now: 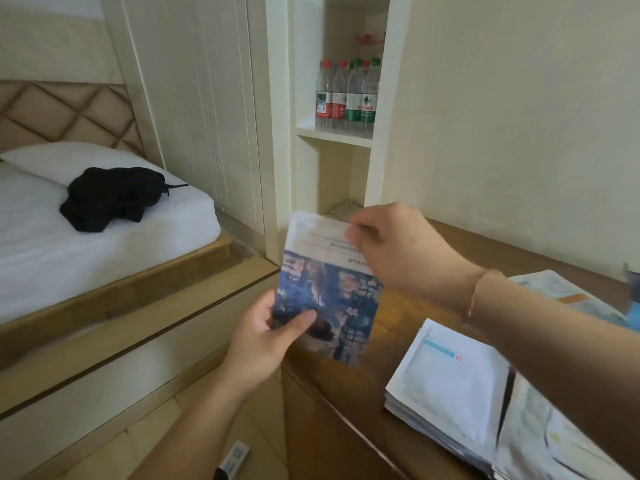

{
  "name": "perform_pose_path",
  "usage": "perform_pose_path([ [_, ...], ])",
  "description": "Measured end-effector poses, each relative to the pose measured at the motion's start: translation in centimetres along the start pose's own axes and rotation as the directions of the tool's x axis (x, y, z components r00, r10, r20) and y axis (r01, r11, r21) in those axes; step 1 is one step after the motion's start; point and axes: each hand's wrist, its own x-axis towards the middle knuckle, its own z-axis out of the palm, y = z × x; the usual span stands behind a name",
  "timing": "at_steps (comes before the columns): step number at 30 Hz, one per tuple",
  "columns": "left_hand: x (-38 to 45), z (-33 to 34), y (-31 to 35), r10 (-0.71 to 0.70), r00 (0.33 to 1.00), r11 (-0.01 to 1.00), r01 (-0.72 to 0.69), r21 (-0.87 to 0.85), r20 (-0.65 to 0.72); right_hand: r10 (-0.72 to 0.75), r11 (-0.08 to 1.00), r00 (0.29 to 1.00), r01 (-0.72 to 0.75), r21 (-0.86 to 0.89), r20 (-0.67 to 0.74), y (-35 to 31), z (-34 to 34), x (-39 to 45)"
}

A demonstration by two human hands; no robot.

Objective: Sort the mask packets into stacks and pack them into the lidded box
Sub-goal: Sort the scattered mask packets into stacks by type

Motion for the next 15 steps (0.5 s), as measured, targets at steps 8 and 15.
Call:
perform_pose_path([
  [8,-1.4,3.6,-0.4,-0.141,0.990,0.940,0.139,-0.311,0.017,0.341,0.897,0.923,-0.377,0.233,0.180,4.6,0.3,0.1],
  [15,-1.2,5.7,1.1,-0.093,0.990,0.559,0.141,-0.817,0.108,0.540,0.334,0.751,-0.606,0.722,0.380,3.8,0.4,-2.8],
])
